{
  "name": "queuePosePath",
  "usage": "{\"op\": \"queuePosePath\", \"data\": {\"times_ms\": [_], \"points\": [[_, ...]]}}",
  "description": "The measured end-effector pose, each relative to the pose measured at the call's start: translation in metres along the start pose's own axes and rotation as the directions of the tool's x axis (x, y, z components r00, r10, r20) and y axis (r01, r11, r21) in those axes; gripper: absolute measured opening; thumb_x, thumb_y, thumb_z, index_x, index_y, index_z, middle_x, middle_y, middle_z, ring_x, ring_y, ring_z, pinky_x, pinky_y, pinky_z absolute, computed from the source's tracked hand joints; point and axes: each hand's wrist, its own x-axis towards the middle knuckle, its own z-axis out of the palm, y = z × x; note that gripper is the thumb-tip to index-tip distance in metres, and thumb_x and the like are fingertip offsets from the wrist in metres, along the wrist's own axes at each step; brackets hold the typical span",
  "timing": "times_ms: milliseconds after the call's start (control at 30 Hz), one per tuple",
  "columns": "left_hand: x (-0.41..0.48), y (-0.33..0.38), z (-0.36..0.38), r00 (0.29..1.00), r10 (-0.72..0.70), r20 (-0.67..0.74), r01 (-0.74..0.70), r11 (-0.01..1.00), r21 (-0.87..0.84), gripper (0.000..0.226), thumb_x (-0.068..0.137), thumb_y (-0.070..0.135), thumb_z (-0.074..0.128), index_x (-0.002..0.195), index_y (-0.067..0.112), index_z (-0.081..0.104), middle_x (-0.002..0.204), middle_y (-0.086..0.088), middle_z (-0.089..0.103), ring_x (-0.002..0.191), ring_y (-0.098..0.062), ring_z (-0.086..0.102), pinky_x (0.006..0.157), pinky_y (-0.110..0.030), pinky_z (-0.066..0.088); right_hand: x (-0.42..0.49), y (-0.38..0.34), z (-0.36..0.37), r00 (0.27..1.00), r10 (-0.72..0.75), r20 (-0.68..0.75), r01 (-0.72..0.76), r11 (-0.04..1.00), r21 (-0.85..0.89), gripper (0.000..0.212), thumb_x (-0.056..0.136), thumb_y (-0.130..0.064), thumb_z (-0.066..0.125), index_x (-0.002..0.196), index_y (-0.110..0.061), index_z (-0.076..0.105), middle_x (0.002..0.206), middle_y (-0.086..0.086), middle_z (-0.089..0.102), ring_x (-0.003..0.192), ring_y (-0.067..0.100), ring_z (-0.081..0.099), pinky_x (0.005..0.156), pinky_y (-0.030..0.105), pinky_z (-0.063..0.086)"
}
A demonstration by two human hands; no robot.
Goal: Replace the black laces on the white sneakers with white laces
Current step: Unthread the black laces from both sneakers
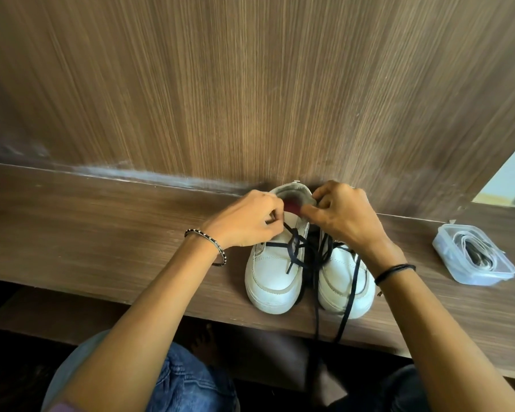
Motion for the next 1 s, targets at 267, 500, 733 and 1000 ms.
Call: {"op": "queuePosePath", "data": {"times_ms": [267, 500, 733, 1000], "points": [[-0.003, 0.003, 0.009, 0.975, -0.176, -0.136, 0.153, 0.974, -0.167, 0.019, 0.097, 0.028, 0.059, 0.090, 0.010, 0.061, 0.094, 0.008, 0.051, 0.073, 0.004, 0.048, 0.062, -0.014, 0.035, -0.001, 0.002, -0.004, 0.998, -0.040, 0.041, 0.037, 0.997, 0.060, 0.027, 0.090, -0.029, 0.074, 0.106, -0.012, 0.062, 0.073, 0.004, 0.073, 0.073, 0.015, 0.069, 0.075, 0.043, 0.060], [-0.006, 0.010, 0.003, 0.992, -0.106, 0.061, 0.117, 0.967, -0.228, 0.017, 0.099, 0.026, 0.057, 0.111, 0.027, 0.069, 0.085, -0.007, 0.075, 0.064, -0.012, 0.063, 0.062, -0.029, 0.048, 0.001, 0.004, -0.003, 0.997, -0.068, 0.030, 0.067, 0.997, 0.030, 0.024, 0.090, -0.029, 0.073, 0.103, -0.013, 0.060, 0.072, 0.001, 0.069, 0.066, 0.008, 0.062, 0.059, 0.020, 0.048], [-0.004, 0.008, 0.009, 0.999, 0.023, 0.029, -0.020, 0.996, -0.092, 0.019, 0.100, 0.026, 0.064, 0.114, 0.022, 0.075, 0.084, 0.024, 0.055, 0.079, 0.008, 0.052, 0.071, -0.010, 0.035, 0.003, 0.006, 0.000, 0.996, -0.085, 0.033, 0.085, 0.996, -0.012, 0.022, 0.091, -0.029, 0.071, 0.103, -0.015, 0.059, 0.071, -0.003, 0.066, 0.066, 0.003, 0.057, 0.056, 0.015, 0.037], [0.001, 0.009, 0.022, 0.989, -0.039, -0.141, 0.032, 0.998, -0.055, 0.009, 0.096, 0.019, 0.066, 0.096, 0.019, 0.076, 0.068, 0.008, 0.058, 0.058, -0.006, 0.051, 0.058, -0.025, 0.042, 0.007, 0.010, 0.002, 0.993, -0.116, 0.025, 0.117, 0.992, -0.046, 0.025, 0.091, -0.032, 0.072, 0.104, -0.016, 0.059, 0.073, -0.005, 0.065, 0.073, 0.009, 0.061, 0.065, 0.022, 0.045]]}}
